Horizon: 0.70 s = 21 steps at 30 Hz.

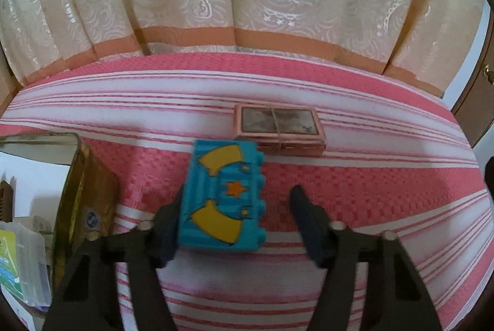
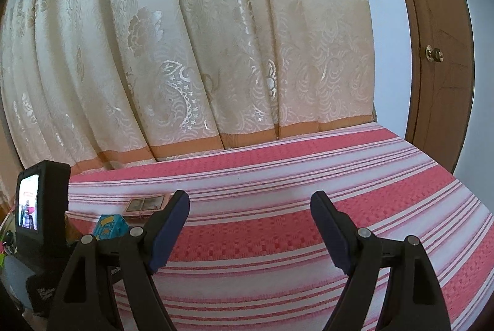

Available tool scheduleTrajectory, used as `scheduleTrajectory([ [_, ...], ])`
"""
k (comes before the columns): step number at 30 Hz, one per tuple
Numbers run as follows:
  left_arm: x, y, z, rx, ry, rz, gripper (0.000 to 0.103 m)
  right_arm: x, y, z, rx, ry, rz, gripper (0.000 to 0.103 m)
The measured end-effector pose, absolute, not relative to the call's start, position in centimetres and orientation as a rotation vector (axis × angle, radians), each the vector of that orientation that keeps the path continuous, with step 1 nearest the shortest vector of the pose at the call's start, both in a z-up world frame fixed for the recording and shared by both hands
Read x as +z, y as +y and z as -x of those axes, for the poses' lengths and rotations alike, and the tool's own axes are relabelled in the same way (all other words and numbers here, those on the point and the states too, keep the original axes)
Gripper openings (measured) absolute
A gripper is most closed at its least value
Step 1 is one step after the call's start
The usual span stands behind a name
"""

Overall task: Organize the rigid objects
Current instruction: 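Grasp the blue printed toy brick with the left tool, then grasp the copper-framed picture box with the right tool while the left holds the blue brick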

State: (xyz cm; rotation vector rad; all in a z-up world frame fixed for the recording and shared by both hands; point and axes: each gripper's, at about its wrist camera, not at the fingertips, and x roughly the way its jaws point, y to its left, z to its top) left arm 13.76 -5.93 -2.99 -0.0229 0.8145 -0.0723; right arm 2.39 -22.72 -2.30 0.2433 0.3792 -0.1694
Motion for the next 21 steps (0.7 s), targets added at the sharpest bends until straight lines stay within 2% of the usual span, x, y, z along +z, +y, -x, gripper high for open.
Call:
scheduleTrajectory([
  [1,-2.9,-5.8,-13.7,-0.082,0.809,0.036,0.043,-2.4,-22.8,-2.4,-0.171,0.380,-0.245,0.083],
  [4,-2.8,-5.2,-13.6,-0.126,0.804,0.069,0.041,-2.5,-22.8,-2.4,-0.174,0.387,-0.248,0.083],
  [21,4.0,-1.4,-7.8,-0.173,0.506,0.040,0.041,-4.2,-21.3,-3.8,-0.088,0.471,-0.282,0.083],
])
